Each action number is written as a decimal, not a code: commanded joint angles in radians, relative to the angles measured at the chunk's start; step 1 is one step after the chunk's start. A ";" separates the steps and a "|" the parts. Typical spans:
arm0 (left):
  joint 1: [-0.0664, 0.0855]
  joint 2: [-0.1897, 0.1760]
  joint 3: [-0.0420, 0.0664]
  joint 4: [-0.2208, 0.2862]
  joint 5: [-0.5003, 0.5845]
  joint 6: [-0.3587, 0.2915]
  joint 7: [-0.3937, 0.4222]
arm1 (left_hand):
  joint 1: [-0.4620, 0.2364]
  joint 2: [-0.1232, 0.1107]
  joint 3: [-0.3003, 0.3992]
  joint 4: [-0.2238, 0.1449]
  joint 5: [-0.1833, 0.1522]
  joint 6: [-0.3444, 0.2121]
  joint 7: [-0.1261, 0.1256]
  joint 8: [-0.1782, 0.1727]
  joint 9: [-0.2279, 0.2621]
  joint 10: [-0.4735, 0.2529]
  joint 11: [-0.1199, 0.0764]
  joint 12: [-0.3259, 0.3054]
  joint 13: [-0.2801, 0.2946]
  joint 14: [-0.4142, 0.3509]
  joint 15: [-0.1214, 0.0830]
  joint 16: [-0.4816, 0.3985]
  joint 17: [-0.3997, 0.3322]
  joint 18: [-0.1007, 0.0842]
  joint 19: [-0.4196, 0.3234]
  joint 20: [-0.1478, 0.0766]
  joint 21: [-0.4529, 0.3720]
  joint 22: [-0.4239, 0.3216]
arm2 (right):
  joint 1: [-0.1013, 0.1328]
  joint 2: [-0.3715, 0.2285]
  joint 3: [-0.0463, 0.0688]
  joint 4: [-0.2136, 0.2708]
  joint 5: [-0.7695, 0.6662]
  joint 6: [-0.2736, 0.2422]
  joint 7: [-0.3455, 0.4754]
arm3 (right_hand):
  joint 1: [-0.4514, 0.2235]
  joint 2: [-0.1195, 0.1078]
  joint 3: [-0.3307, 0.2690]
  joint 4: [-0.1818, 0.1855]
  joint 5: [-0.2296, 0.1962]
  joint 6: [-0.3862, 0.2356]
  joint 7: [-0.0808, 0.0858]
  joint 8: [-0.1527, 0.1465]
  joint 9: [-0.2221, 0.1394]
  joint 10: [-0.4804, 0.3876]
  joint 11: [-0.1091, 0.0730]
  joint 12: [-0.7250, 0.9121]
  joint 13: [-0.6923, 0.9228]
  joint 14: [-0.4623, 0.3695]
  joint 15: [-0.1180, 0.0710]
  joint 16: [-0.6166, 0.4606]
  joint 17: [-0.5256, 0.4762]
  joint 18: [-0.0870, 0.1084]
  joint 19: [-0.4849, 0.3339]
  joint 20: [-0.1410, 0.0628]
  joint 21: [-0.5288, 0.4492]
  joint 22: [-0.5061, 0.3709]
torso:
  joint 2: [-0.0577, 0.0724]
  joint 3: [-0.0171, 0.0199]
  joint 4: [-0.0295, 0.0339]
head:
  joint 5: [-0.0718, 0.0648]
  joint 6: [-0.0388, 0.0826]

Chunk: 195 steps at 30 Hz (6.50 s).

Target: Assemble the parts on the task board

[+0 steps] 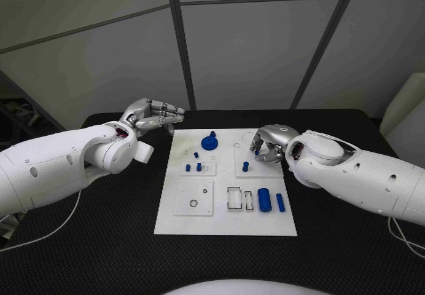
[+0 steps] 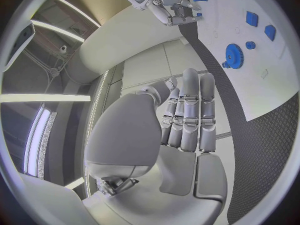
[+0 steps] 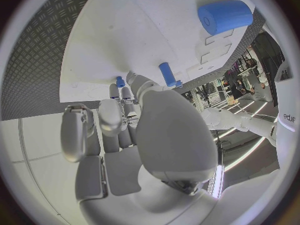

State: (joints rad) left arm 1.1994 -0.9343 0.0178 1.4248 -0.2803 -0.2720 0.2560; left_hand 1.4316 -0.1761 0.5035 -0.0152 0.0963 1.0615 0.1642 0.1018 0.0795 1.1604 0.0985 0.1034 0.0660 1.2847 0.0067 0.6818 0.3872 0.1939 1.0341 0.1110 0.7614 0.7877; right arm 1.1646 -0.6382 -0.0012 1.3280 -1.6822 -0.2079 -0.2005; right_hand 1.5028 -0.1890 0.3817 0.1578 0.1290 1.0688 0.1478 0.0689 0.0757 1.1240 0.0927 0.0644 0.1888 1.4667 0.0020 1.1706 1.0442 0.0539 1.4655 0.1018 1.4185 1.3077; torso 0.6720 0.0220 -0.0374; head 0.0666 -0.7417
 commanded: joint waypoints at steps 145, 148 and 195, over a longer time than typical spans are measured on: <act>-0.004 0.037 -0.001 0.008 0.125 0.024 0.037 | -0.021 0.014 -0.010 -0.007 -0.019 -0.007 0.010 -0.019 -0.005 -0.010 0.009 -0.019 -0.001 -0.008 0.008 -0.051 -0.017 -0.011 -0.017 0.007 -0.030 -0.016 | -0.083 0.167 -0.037 0.199 -0.063 0.031 -0.055 | -0.111 0.066 0.098 -0.210 0.066 0.039 -0.007 -0.008 0.054 0.035 -0.010 -0.006 -0.074 -0.004 -0.008 -0.019 -0.111 -0.026 0.047 -0.008 0.055 0.179 | -0.001 -0.0007 0.0000 | 0.058 -0.051; -0.004 0.037 -0.001 0.009 0.125 0.026 0.035 | -0.021 0.014 -0.010 -0.007 -0.019 -0.007 0.010 -0.019 -0.005 -0.010 0.009 -0.019 -0.001 -0.008 0.008 -0.051 -0.017 -0.011 -0.017 0.007 -0.030 -0.016 | -0.083 0.167 -0.037 0.200 -0.061 0.025 -0.050 | -0.124 0.052 0.102 -0.220 0.061 0.024 0.002 -0.006 0.050 -0.023 0.004 -0.006 -0.093 -0.011 0.001 -0.035 -0.136 -0.016 0.026 0.002 0.017 0.147 | -0.002 -0.0006 0.0004 | 0.058 -0.051; -0.006 0.032 -0.005 0.000 0.125 0.042 0.023 | -0.018 0.015 -0.011 -0.009 -0.020 -0.008 0.010 -0.020 -0.006 -0.012 0.009 -0.021 -0.001 -0.008 0.009 -0.054 -0.018 -0.010 -0.017 0.007 -0.033 -0.018 | -0.058 -0.067 0.057 0.232 -0.015 -0.004 -0.072 | -0.151 0.020 0.003 -0.251 0.030 -0.061 -0.006 -0.003 0.006 -0.121 0.019 0.000 -0.119 -0.024 0.015 -0.083 -0.243 0.004 -0.007 0.019 -0.070 0.079 | -0.003 -0.0013 -0.0063 | 0.041 -0.023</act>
State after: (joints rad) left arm 1.1923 -0.9036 0.0127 1.4248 -0.1593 -0.2454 0.2774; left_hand 1.4213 -0.1656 0.4951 -0.0235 0.0798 1.0539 0.1714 0.0861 0.0747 1.1527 0.1062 0.0873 0.0655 1.2814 0.0146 0.6312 0.3705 0.1943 1.0233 0.1147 0.7344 0.7718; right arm 1.1040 -0.7085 0.0543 1.5685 -1.6994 -0.2551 -0.2633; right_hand 1.3513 -0.1696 0.3895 -0.0955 0.1646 1.0077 0.1506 0.0659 0.0828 1.0091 0.1142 0.0697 0.0713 1.4364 0.0143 1.0861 0.8021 0.0387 1.4547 0.1196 1.3512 1.3074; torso 0.6672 0.0207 -0.0430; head 0.1079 -0.7664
